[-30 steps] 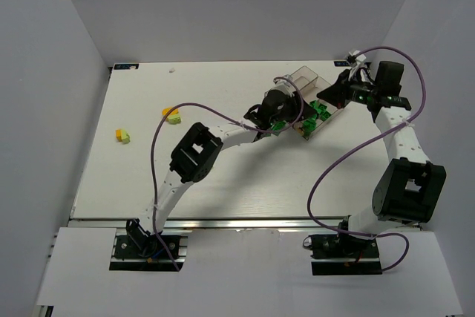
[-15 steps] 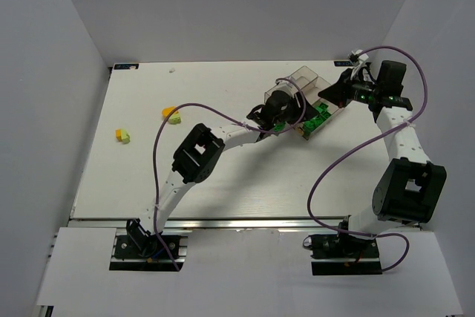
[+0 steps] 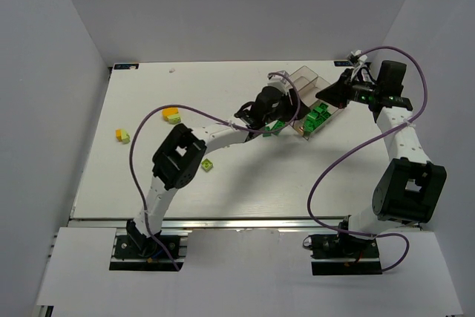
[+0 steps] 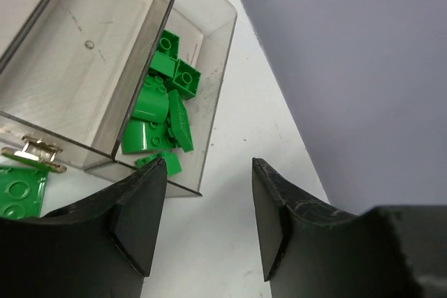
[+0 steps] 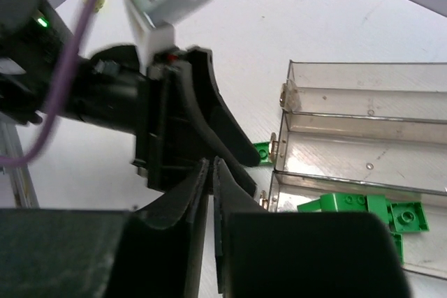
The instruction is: Sort the legos into containers by color
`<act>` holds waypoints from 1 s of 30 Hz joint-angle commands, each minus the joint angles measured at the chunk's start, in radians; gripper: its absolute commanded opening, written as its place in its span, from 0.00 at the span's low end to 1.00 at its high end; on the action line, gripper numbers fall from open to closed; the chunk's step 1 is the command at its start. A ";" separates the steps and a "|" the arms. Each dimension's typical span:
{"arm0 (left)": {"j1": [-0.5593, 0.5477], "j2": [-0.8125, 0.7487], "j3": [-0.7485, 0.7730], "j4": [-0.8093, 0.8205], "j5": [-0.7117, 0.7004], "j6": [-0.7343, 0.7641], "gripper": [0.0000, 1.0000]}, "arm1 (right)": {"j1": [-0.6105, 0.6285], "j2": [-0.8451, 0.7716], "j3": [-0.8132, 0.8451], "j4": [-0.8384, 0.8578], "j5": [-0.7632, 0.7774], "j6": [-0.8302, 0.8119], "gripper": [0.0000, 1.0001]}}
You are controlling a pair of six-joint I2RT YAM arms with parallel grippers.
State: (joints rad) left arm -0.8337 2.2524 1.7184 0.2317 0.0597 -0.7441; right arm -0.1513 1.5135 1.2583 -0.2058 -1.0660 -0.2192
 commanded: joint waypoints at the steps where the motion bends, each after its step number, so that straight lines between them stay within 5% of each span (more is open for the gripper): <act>1: -0.004 -0.168 -0.098 -0.011 -0.044 0.063 0.62 | -0.007 -0.018 0.024 0.013 -0.100 -0.060 0.14; 6: -0.004 -0.336 -0.278 -0.040 -0.095 0.097 0.62 | 0.009 -0.016 0.033 -0.090 -0.140 -0.189 0.33; 14: 0.018 -0.622 -0.568 -0.094 -0.193 0.132 0.67 | 0.188 -0.003 0.093 -0.345 0.069 -0.557 0.59; 20: 0.053 -0.908 -0.813 -0.161 -0.314 0.098 0.72 | 0.344 0.025 0.112 -0.368 0.205 -0.546 0.58; 30: 0.070 -1.422 -1.172 -0.359 -0.518 -0.032 0.84 | 0.538 0.112 0.072 -0.199 0.512 -0.292 0.52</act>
State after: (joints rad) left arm -0.7677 0.9291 0.5938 -0.0296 -0.3614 -0.7185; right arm 0.3450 1.5806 1.3254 -0.4717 -0.6899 -0.6056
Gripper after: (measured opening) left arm 0.832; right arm 0.521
